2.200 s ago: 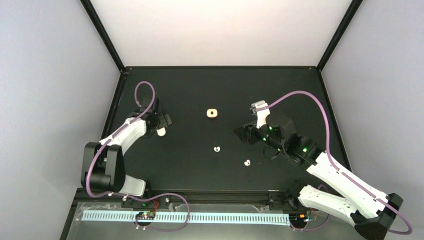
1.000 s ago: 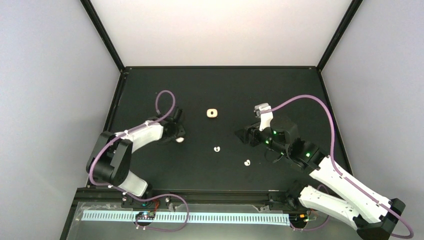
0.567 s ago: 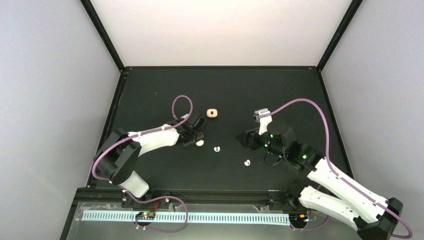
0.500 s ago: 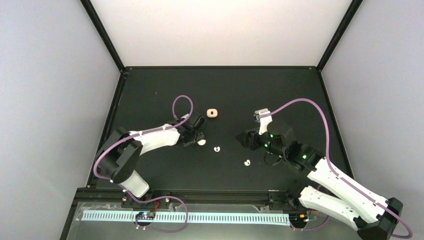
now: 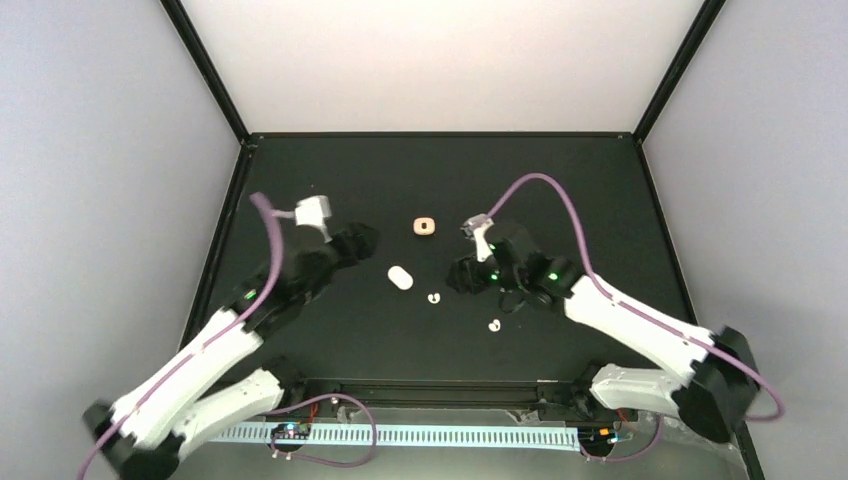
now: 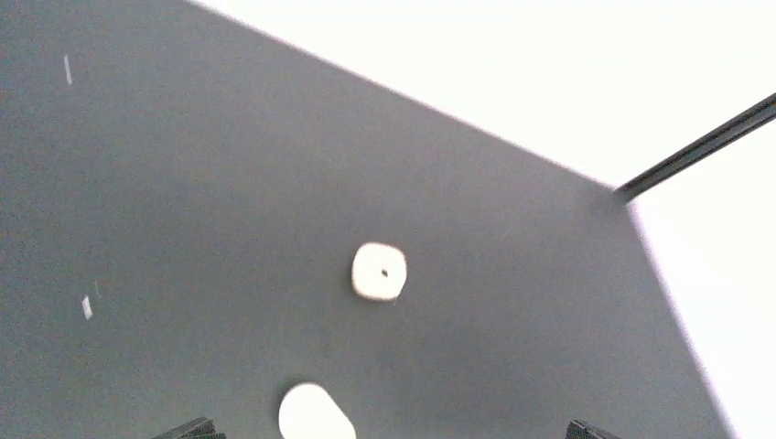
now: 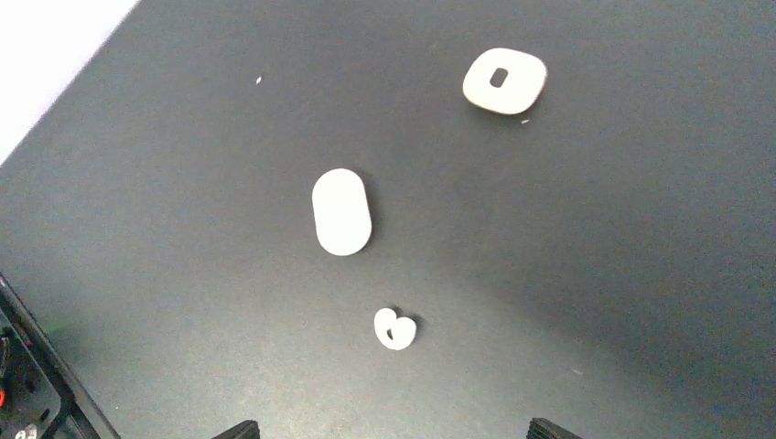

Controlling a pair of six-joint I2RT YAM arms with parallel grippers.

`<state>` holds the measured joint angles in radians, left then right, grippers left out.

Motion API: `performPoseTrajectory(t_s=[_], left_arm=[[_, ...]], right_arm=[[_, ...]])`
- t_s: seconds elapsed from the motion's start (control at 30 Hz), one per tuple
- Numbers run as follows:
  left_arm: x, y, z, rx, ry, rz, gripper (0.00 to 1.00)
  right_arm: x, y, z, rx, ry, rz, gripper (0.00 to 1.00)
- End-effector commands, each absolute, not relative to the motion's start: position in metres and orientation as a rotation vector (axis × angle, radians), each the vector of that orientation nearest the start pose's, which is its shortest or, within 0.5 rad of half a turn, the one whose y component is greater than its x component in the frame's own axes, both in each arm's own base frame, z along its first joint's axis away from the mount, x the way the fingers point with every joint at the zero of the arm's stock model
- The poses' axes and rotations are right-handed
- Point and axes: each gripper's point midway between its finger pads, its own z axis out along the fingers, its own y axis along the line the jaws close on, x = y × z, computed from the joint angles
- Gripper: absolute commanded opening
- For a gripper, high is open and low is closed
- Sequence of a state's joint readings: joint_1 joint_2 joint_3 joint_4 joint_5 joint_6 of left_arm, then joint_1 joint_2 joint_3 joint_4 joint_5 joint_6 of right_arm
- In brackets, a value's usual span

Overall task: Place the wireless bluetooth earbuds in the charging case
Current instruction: Pick up the charging case at the center of the board.

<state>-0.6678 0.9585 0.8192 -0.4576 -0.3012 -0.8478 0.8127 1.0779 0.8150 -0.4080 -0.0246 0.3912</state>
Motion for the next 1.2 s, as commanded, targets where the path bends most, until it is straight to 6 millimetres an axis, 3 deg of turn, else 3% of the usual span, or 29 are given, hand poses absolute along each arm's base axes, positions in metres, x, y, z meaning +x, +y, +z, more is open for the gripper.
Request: performPoseTrajectory(t_s=[0.0, 0.07, 0.13, 0.37, 0.7, 0.83, 1.03, 1.17], left_arm=[[0.248, -0.101, 0.299, -0.089, 1.845, -0.363, 0.99], [0.232, -0.090, 0.323, -0.027, 1.744, -0.360, 0.99], [0.222, -0.084, 0.330, 0.015, 1.700, -0.349, 0.99], [0.214, -0.091, 0.298, 0.100, 1.752, -0.359, 0.99], [0.209, -0.091, 0.303, 0.132, 1.713, -0.370, 0.99], [0.207, -0.088, 0.305, 0.120, 1.700, -0.370, 0.99], [0.206, -0.081, 0.306, 0.082, 1.686, -0.358, 0.99], [0.206, -0.074, 0.304, 0.044, 1.686, -0.348, 0.99]], right_arm=[[0.243, 0.302, 0.179, -0.671, 2.271, 0.753, 0.75], [0.251, 0.325, 0.162, -0.728, 2.288, 0.747, 0.75], [0.259, 0.344, 0.142, -0.814, 2.315, 0.696, 0.75], [0.275, 0.389, 0.082, -1.088, 2.381, 0.502, 0.75], [0.291, 0.395, 0.026, -1.178, 2.484, 0.287, 0.71], [0.288, 0.398, 0.017, -1.205, 2.488, 0.276, 0.66], [0.278, 0.399, 0.004, -1.266, 2.479, 0.224, 0.50], [0.274, 0.395, 0.013, -1.223, 2.438, 0.200, 0.38]])
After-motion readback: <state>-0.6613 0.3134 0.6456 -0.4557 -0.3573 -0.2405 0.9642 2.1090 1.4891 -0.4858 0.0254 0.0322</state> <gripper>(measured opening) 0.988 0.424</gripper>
